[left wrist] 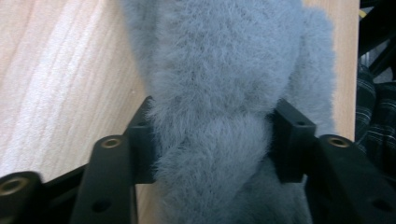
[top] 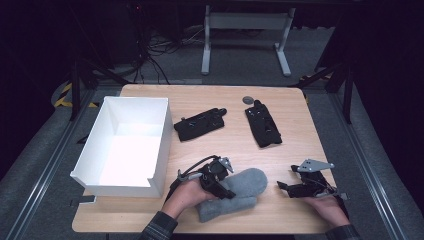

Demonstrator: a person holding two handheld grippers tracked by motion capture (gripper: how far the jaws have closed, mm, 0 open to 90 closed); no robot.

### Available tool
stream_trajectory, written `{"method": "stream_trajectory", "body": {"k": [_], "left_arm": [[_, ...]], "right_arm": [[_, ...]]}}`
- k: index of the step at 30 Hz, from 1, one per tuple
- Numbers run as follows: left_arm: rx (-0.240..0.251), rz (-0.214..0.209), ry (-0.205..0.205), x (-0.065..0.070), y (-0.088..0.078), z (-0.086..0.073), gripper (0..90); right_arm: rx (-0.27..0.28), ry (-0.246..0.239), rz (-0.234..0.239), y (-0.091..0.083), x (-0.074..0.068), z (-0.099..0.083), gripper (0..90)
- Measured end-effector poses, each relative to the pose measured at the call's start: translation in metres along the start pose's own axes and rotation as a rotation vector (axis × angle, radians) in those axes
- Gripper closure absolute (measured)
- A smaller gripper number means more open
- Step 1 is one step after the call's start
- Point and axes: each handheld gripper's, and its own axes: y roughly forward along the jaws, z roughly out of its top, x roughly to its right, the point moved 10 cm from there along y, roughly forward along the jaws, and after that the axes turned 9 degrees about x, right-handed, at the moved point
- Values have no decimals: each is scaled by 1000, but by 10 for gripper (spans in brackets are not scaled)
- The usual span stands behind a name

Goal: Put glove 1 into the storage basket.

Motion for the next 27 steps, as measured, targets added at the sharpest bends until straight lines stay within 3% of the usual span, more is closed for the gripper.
{"method": "stream_trajectory", "body": {"k": [7, 10, 20, 26, 27], "left_arm": [[-15, -20, 17, 2, -2, 0, 671], [-16, -5, 18, 2, -2, 1, 712], [-17, 35, 4, 6, -14, 7, 762], [18, 106, -1, 2, -28, 14, 764], [37, 117, -19, 1, -34, 16, 764]], "right_arm": [[0, 1, 1, 0, 0, 0, 150], [0, 1, 1, 0, 0, 0, 150], [1, 2, 0, 0, 0, 0, 150], [1, 3, 0, 0, 0, 0, 151], [1, 3, 0, 0, 0, 0, 151]]}}
